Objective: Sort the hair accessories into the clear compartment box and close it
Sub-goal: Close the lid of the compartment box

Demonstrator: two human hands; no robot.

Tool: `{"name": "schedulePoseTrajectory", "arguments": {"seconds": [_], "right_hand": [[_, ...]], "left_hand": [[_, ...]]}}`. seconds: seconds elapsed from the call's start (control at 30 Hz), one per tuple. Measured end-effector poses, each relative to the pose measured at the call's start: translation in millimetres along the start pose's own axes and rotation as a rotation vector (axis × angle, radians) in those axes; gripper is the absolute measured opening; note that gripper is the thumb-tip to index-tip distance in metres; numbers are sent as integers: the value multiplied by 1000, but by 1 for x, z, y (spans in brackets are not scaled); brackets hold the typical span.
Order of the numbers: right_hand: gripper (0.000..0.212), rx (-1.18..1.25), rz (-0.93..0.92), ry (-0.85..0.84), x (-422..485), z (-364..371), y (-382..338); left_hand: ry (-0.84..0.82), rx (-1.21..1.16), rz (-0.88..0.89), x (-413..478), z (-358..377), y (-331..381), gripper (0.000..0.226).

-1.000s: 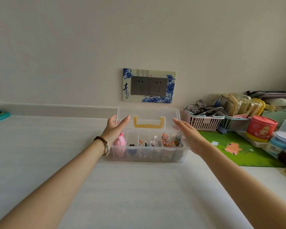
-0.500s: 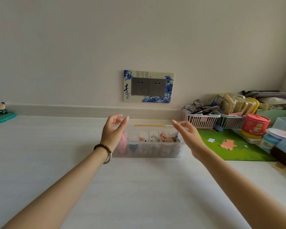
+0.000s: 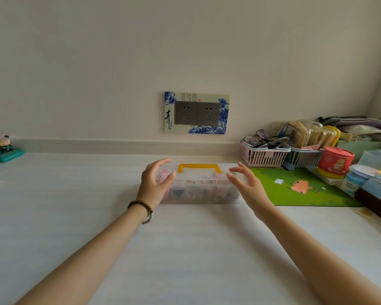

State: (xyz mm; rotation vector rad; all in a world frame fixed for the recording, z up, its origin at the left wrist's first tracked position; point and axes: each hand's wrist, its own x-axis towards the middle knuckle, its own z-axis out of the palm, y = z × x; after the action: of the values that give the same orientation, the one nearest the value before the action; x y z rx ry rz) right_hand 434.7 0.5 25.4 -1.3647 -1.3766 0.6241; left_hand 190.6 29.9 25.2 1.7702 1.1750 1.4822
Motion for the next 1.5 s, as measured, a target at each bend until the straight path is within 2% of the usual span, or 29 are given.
{"name": "schedulePoseTrajectory", "arguments": {"seconds": [0.07, 0.2, 0.27, 0.37, 0.5, 0.67, 0.8, 0.97, 1.17, 1.5], "right_hand": [[32, -121, -62, 21, -3, 0, -1], [53, -667, -454, -17, -21, -5, 4], [61, -860, -569, -109, -30, -7, 8], [67, -1020, -630, -196, -33, -12, 14], [70, -1064, -594, -269, -13, -21, 16], [70, -1074, -450, -252, 38, -25, 30], [70, -1045, -379, -253, 81, -29, 45], [70, -1104, -421, -244, 117, -33, 57], [69, -1173, -455, -230, 146, -37, 69], [71, -1140, -448, -195, 164, -30, 84]], "left_hand": [[-15, 96, 61, -1, 0, -1, 33], [-141, 601, 350, -17, -5, -7, 59], [-281, 770, 362, -29, -6, -6, 62], [-338, 924, 380, -35, -4, -12, 60], [-360, 985, 361, -14, 9, -15, 61], [-436, 970, 263, 38, 49, -21, 68], [-457, 1004, 250, 79, 77, -33, 70], [-487, 1014, 231, 112, 94, -40, 60], [-505, 1031, 222, 140, 112, -51, 60], [-494, 1076, 236, 154, 117, -60, 62]]}}
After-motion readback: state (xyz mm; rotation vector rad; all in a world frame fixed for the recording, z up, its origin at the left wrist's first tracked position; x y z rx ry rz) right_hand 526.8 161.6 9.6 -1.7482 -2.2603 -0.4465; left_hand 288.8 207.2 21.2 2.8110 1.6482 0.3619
